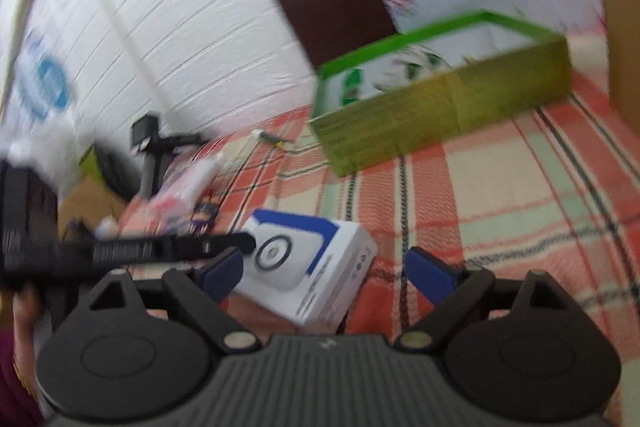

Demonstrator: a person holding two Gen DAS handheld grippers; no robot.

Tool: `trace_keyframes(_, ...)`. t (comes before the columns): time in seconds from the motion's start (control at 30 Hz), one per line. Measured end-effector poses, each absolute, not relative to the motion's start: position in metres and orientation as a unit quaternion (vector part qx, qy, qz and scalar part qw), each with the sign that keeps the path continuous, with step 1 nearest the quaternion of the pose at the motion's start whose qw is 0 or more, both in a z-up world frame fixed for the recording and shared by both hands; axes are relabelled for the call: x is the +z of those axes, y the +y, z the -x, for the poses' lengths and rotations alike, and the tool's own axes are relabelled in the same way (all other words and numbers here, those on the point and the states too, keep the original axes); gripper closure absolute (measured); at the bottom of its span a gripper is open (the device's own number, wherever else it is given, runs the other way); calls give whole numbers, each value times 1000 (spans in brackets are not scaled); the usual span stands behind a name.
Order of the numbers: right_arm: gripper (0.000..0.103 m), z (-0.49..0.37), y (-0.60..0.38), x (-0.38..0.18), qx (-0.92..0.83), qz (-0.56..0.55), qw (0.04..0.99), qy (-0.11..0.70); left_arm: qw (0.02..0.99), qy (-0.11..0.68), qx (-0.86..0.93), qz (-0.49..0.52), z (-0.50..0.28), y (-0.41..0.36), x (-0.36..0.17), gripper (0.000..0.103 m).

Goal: Organize objects
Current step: 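Carry the white HP box with the right gripper and drop it into the green box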

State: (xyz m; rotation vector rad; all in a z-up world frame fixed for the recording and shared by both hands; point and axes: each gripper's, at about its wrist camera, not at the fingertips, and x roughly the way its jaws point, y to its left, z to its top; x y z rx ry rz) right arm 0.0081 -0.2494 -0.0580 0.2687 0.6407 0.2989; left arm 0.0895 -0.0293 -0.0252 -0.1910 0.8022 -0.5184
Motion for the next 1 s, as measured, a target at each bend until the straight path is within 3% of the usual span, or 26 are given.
trace_keyframes(0.17, 17, 0, -203, -80, 152, 26, 936, 315, 866, 419, -261, 84, -96, -43, -34, 36)
trace_keyframes(0.3, 28, -17, -197, -95, 122, 42, 935, 331, 863, 419, -274, 66, -97, -61, -39, 34)
trace_keyframes(0.33, 42, -19, -201, -93, 108, 38, 938, 326, 867, 414, -272, 57, -98, -65, -34, 34)
trace_keyframes(0.6, 44, -33, -248, -33, 21, 40, 983, 177, 896, 293, -332, 5, -123, -125, 53, 36)
trace_keyframes(0.7, 44, -71, -276, -22, -9, 23, 986, 167, 903, 269, -335, -19, -147, -160, 64, 34)
trace_keyframes(0.8, 46, -117, -302, -24, -39, -12, 983, 178, 905, 281, -319, -29, -176, -192, 57, 20)
trace_keyframes(0.87, 39, -149, -316, -33, -82, -20, 977, 196, 912, 289, -287, -43, -191, -206, 46, 20)
trace_keyframes(1.0, 38, -157, -332, -45, -99, -33, 973, 206, 912, 309, -267, -32, -194, -195, 32, 20)
